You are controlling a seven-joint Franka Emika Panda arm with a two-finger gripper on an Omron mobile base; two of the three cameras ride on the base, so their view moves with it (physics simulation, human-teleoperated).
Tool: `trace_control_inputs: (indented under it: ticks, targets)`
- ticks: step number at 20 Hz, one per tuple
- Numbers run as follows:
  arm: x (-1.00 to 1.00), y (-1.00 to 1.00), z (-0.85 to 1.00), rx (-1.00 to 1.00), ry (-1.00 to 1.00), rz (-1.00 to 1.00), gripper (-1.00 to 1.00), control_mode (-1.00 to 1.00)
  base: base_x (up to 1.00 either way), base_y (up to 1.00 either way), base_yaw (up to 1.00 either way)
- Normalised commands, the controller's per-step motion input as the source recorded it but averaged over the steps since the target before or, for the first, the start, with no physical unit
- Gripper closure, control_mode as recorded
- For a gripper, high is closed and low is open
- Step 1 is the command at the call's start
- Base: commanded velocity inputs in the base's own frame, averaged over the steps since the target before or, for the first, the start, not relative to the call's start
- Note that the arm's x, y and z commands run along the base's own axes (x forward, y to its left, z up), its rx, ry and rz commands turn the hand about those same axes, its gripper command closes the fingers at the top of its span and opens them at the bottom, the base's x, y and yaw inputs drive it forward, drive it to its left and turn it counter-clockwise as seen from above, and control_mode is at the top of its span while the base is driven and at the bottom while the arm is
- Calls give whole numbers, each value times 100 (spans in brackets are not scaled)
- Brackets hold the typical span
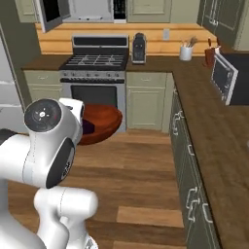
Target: Pick the eggplant from the sink and place it in the bowl. Then pick the bowl and place it in the microwave. Then close the microwave door and press the start button.
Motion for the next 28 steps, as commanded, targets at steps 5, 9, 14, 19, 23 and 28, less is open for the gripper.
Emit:
trace_control_inputs:
  ticks: [5, 9, 14, 19, 23, 28]
  targets:
    - [0, 0, 0, 0, 0, 0, 100, 100, 100, 0, 22]
    - [0, 0, 0, 0, 0, 0, 100, 100, 100, 0, 37]
    - [0, 0, 0, 0, 0, 0, 100, 100, 100, -12, 41]
    - [0, 0, 0, 0, 0, 0, 100, 100, 100, -12, 32]
    - [0, 0, 0, 0, 0, 0, 100, 100, 100, -9, 35]
    - [0, 0, 0, 0, 0, 0, 100, 100, 100, -20, 34]
